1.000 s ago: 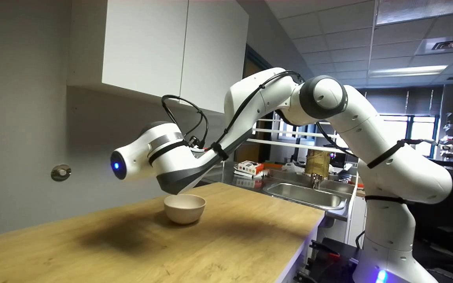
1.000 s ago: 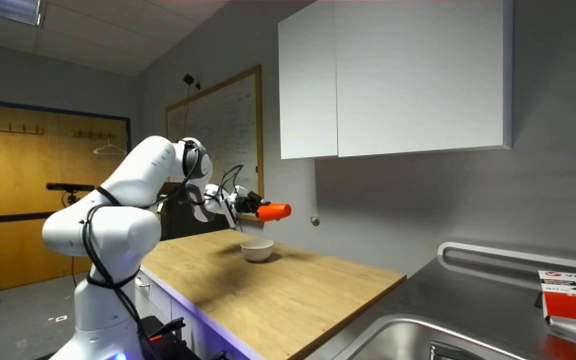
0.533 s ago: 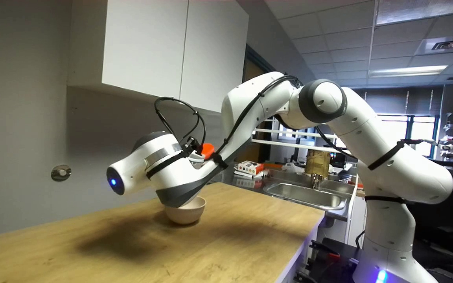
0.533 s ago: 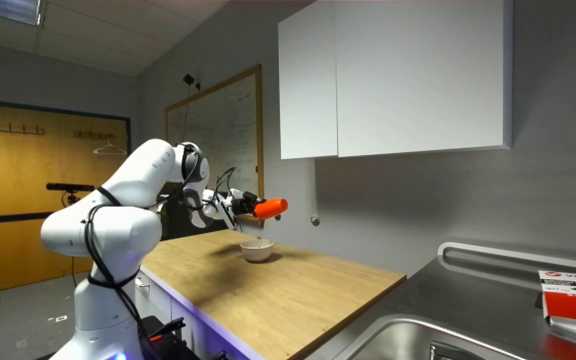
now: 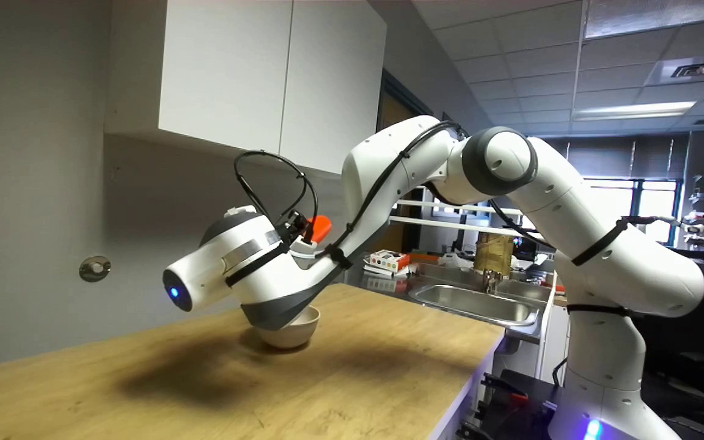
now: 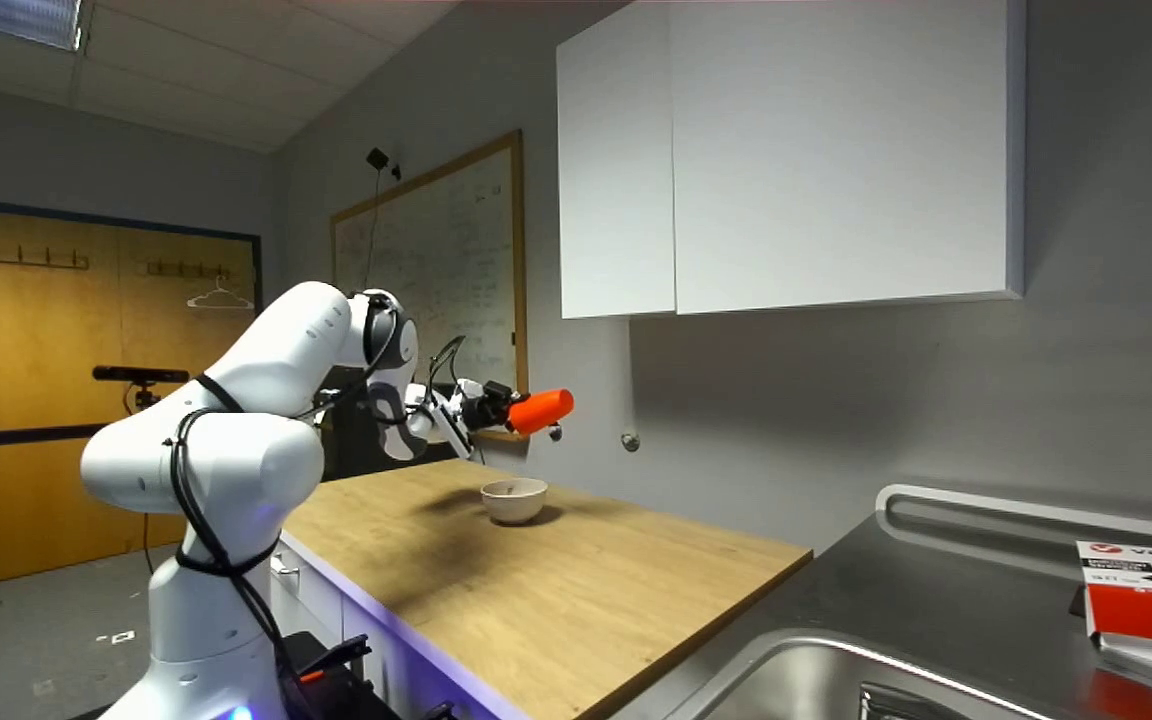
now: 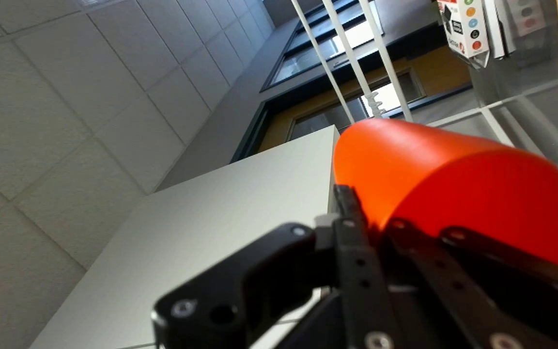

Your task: Empty the cup into the bowl

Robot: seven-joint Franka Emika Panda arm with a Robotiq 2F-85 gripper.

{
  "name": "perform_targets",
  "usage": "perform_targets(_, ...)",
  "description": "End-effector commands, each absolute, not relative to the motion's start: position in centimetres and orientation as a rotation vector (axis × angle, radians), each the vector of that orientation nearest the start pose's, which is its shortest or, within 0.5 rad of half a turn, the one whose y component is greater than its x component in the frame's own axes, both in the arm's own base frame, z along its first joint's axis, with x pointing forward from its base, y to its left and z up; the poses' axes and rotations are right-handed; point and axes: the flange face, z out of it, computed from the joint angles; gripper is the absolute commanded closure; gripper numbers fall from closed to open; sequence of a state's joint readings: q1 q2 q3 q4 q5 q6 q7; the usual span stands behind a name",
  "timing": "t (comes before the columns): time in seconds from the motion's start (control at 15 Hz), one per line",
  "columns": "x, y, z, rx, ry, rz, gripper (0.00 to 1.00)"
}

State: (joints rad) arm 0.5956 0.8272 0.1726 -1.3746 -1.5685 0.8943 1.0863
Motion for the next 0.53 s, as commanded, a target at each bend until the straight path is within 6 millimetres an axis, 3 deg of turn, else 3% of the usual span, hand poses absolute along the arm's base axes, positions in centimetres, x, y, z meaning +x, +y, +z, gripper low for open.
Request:
perform_targets(0.0,58.61,32.35,32.01,1.277,-0.266,0.588,0.99)
perform_targets(0.47,58.77,32.11,31.93,1.261,-0.256,0.579,0.99)
